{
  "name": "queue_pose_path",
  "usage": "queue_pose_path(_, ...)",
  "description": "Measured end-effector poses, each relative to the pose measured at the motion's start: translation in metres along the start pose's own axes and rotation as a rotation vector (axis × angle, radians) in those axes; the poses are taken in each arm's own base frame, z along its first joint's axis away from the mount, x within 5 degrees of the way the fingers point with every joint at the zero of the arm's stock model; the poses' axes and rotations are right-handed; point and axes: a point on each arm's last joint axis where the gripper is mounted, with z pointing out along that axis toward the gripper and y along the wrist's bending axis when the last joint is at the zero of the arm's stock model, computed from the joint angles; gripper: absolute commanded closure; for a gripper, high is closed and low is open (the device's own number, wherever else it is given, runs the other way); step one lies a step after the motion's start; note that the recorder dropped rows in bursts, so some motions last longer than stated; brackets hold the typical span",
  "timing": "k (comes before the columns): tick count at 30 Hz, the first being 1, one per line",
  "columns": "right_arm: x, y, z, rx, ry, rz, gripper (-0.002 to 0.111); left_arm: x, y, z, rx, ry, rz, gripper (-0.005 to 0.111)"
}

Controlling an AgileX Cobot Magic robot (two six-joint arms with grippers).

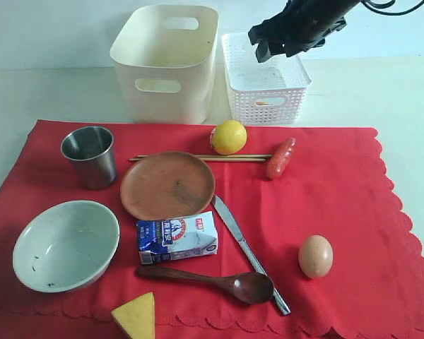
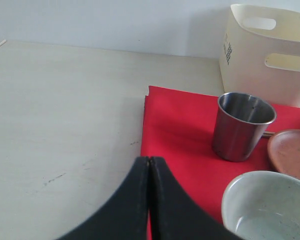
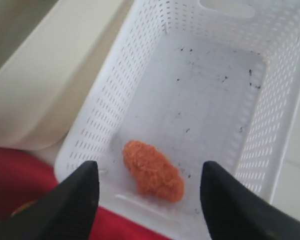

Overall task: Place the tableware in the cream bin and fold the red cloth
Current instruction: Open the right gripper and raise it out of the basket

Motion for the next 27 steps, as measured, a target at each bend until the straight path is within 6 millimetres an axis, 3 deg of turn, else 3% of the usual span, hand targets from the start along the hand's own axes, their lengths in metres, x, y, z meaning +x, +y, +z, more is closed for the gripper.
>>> queue_pose_path(9, 0.007, 0.012, -0.033, -0.060, 0.154, 0.044, 0.050, 0.000, 0.000, 0.000, 0.000, 0.000, 0.000, 0.107)
queue_pose_path(17, 0.023, 0.019, -0.043, -0.105, 0.340, 0.099, 0.056, 0.000, 0.000, 0.000, 0.000, 0.000, 0.000, 0.107)
queue_pose_path(22, 0.024, 0.020, -0.046, -0.108, 0.359, 0.114, 0.057, 0.000, 0.000, 0.000, 0.000, 0.000, 0.000, 0.107)
queue_pose_path(27, 0.025, 0.025, -0.074, -0.103, 0.330, 0.106, 0.057, 0.000, 0.000, 0.000, 0.000, 0.000, 0.000, 0.107)
